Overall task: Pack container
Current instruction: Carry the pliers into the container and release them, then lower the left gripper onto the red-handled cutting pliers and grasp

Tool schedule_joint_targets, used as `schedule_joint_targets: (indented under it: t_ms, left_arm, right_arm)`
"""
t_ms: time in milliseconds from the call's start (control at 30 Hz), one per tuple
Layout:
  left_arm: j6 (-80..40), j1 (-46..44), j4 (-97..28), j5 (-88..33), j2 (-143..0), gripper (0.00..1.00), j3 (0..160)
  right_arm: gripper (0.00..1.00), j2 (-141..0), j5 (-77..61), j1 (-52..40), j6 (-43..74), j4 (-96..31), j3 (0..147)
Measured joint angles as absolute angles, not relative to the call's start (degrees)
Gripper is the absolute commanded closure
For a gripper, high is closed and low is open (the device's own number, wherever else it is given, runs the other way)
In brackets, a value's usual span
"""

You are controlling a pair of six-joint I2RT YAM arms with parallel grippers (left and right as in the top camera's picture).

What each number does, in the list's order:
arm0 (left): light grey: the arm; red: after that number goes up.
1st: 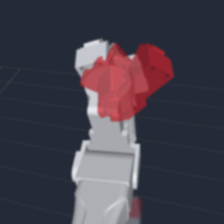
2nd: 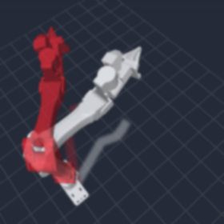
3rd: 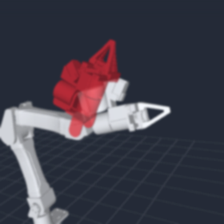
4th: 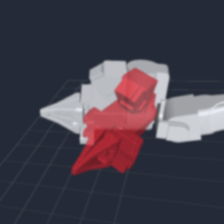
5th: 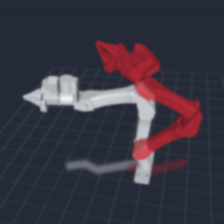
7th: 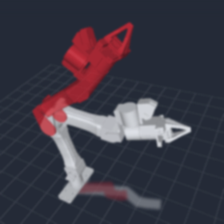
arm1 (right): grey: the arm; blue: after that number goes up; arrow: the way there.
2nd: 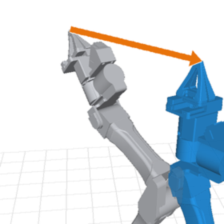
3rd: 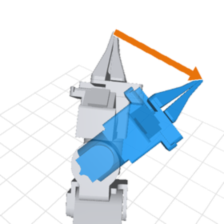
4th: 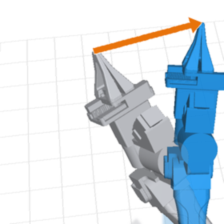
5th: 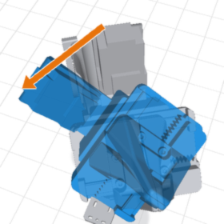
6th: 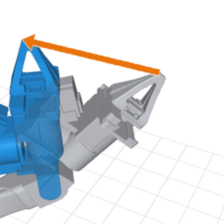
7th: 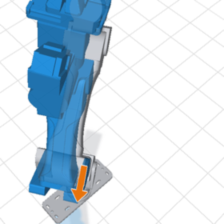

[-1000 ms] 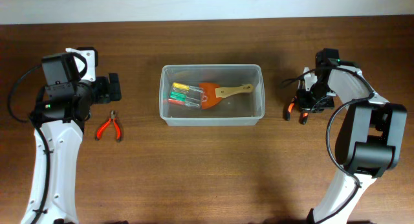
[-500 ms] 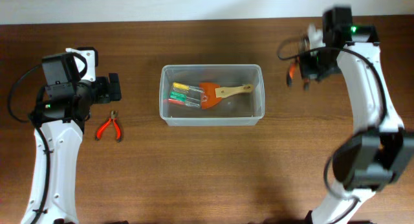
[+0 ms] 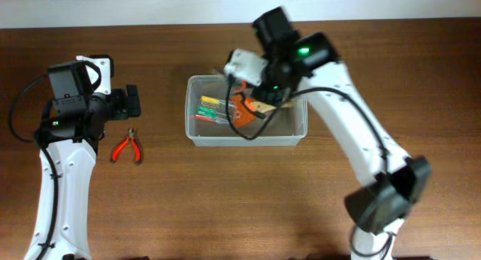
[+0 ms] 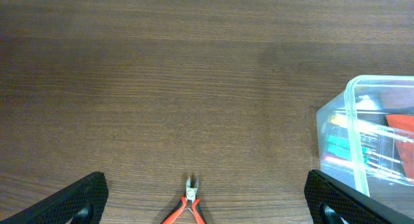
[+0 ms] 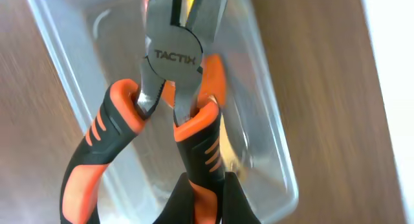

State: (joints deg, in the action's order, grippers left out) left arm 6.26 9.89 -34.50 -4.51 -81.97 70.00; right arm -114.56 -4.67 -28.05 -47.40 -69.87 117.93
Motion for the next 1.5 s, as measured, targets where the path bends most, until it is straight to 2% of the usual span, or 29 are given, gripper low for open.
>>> schedule_joint_targets:
  t_ms: [167, 433, 467, 533, 633, 833, 1000, 1200, 1267, 1500]
  left_arm:
    - [6.26, 9.89, -34.5, -4.51, -81.97, 0.01, 70.0]
    - [6.26, 9.89, -34.5, -4.51, -81.97, 0.01, 70.0]
    - [6.26, 9.89, -34.5, -4.51, -81.97, 0.01, 70.0]
    - [6.26, 9.89, -34.5, -4.51, -81.97, 0.01, 70.0]
    - [6.26, 9.89, -34.5, -4.51, -81.97, 0.01, 70.0]
    - [6.26, 9.89, -34.5, -4.51, -81.97, 0.01, 70.0]
    - [6.26, 9.89, -34.5, -4.51, -81.97, 0.01, 70.0]
    - [6.26, 9.89, -34.5, -4.51, -81.97, 0.01, 70.0]
    - [6.26, 9.89, -34.5, -4.51, -81.97, 0.01, 70.0]
    - [6.26, 9.89, -34.5, -4.6, -81.97, 0.01, 70.0]
  right_arm:
    - [0.96, -122.78, -5.82, -29.89, -55.96, -65.67, 117.91]
    - [0.95, -132.99, -7.81, -32.36, -60.01, -65.47, 117.86]
    - [0.87, -133.73, -7.94, -33.15, -60.12, -65.49, 117.84]
    - [0.5, -134.26, -7.86, -34.13, -60.1, -65.52, 117.84]
    - [0.38, -134.32, -6.87, -36.4, -60.34, -65.08, 117.86]
    - [0.35, -134.32, 5.91, -37.1, -55.27, -64.71, 117.86]
    - [0.35, -133.23, 11.73, -31.62, -45.45, -66.59, 117.97]
    - [0.26, -127.07, 11.07, -20.93, -30.59, -72.69, 123.92]
    - [0.23, -123.28, 8.73, -15.73, -24.95, -74.0, 127.0]
    - [0.24, -113.91, -3.18, 6.52, -10.63, -77.25, 130.78]
